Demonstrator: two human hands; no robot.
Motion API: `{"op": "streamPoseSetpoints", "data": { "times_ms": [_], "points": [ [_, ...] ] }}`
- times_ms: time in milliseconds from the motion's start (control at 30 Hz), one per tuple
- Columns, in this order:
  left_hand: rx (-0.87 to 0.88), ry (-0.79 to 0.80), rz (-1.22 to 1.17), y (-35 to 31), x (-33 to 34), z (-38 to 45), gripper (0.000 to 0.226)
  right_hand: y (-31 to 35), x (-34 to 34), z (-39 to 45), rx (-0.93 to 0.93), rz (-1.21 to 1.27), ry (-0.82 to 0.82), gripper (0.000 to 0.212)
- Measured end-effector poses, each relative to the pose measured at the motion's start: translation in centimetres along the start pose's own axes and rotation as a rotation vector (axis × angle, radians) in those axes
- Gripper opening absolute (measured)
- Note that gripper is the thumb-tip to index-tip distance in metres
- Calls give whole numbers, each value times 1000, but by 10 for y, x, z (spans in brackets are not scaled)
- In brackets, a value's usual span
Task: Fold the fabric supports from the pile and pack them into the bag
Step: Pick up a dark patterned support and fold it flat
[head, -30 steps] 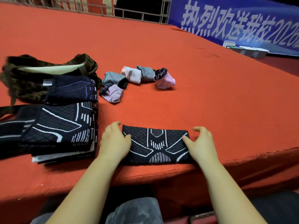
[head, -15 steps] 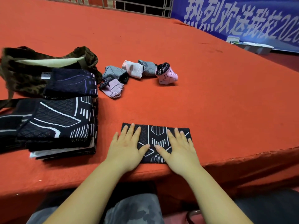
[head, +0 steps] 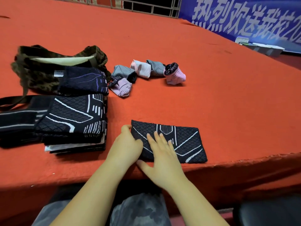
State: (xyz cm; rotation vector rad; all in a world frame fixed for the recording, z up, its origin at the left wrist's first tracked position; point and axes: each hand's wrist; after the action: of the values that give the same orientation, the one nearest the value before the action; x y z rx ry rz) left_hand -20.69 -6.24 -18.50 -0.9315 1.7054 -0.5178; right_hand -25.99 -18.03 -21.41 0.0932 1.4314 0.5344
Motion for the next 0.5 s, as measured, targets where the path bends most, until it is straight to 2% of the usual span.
{"op": "streamPoseSetpoints", "data": {
  "times_ms": [67,167,233,300,367,433,500],
  "points": [
    [97,31,-214,-4,2,-5,51,5,1,7,20,64,-27,76],
    [235,76,-466,-7,7,-7,45,10,-1,14,145,310,-224,62],
    [218,90,-617,-6,11,-3,36,15,-8,14,279,523,-398,37],
    [168,112,-619,-5,16,0,39,17,-14,12,369,702,-558,18],
    [178,160,-489,-3,25,1,46,15,-17,9,410,821,-690,20],
    [242,207,-367,-6,36,4,51,11,-17,6,426,853,-738,26],
    [309,248,-296,-12,46,9,57,9,-19,2,428,822,-726,50]
  ]
}}
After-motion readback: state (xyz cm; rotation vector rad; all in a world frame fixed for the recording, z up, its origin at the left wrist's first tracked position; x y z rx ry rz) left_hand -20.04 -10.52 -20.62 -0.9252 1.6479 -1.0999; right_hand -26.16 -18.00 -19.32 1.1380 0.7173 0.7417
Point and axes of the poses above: each hand's wrist, its own z-axis towards the middle knuckle, its own x-axis out of the palm, y = z × x, and after that the axes turned 15 degrees about -x, right-handed
